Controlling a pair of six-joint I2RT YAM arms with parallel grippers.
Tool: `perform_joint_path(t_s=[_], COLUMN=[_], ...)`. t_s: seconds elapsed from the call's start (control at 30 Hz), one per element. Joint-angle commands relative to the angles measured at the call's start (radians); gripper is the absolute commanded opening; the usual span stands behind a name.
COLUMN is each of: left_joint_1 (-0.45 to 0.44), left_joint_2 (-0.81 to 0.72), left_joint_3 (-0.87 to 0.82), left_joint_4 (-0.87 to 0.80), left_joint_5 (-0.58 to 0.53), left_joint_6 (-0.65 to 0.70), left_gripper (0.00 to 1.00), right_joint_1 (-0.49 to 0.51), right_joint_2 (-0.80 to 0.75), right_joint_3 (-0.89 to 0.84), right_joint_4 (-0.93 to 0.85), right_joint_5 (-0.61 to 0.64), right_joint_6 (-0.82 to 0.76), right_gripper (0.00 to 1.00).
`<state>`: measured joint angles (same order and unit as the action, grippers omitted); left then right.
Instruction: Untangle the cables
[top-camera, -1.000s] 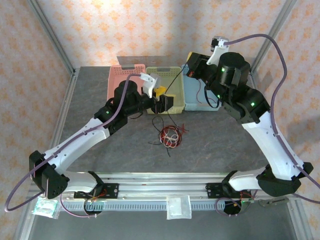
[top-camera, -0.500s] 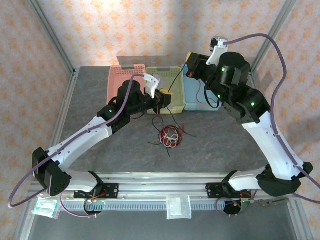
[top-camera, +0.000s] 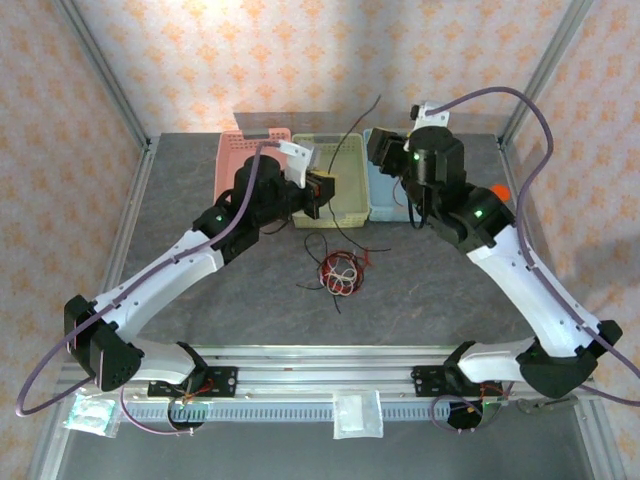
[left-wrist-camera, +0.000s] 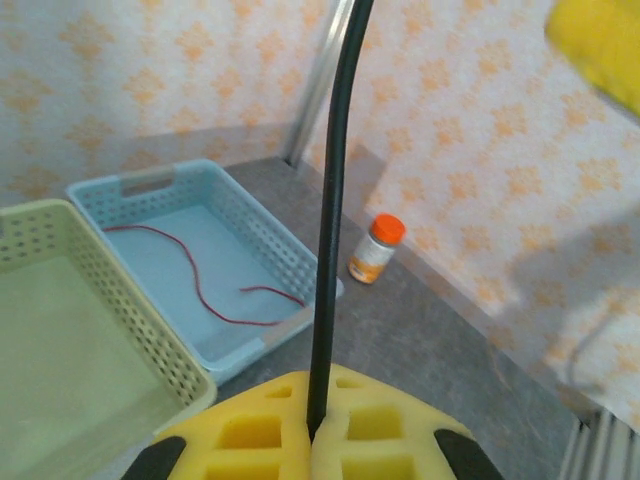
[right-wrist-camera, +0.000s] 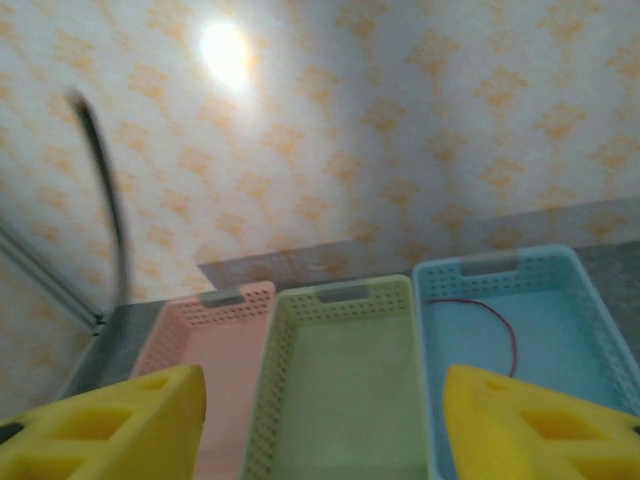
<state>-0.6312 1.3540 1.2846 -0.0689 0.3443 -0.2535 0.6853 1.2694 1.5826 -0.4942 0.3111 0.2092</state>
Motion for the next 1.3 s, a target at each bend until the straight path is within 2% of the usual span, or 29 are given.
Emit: perform_joint_path(t_s=[0.0,0.27,0.5,0.67,0.9,1.27], left_joint_1=[0.025,0.077,0.14,0.171,0.209,0.214], left_joint_2=[0.023,0.096,0.211,0.311,0.485,0.843], left_joint_3=[0.081,0.231,0.375,0.455,0.55,0.815], left_joint_4=[-0.046,-0.102,-0.103,-0.097,-0.129,-0.384], left_joint_5=[-0.098,-0.224,-0.285,-0.3,-0.316,-0.285], left_joint_6=[-0.013,-0.001,0.015,0.018,-0.049,-0.129], left_gripper=[0.0,0.0,0.0,0.0,0.0,0.0], right_joint_1=[-0.004,-0.004,-0.005,-0.004,-0.004,-0.004], right_joint_2=[-0.056,-0.161,-0.16,-0.158,-0.144,-0.141], right_joint_3=[-0.067,-0.32,-0.424,-0.452,-0.458,-0.477], right_joint_4=[0.082,0.2,0.195,0.196,0.184,0.177], right_joint_5=[0.106,0.106,0.081,0.085,0.086,0.074], right_joint_6=[-0.036,-0.007,0.027,0.036,0.037,0.056], right_gripper=[0.64,0.64,0.64,0.64,0.64,0.64])
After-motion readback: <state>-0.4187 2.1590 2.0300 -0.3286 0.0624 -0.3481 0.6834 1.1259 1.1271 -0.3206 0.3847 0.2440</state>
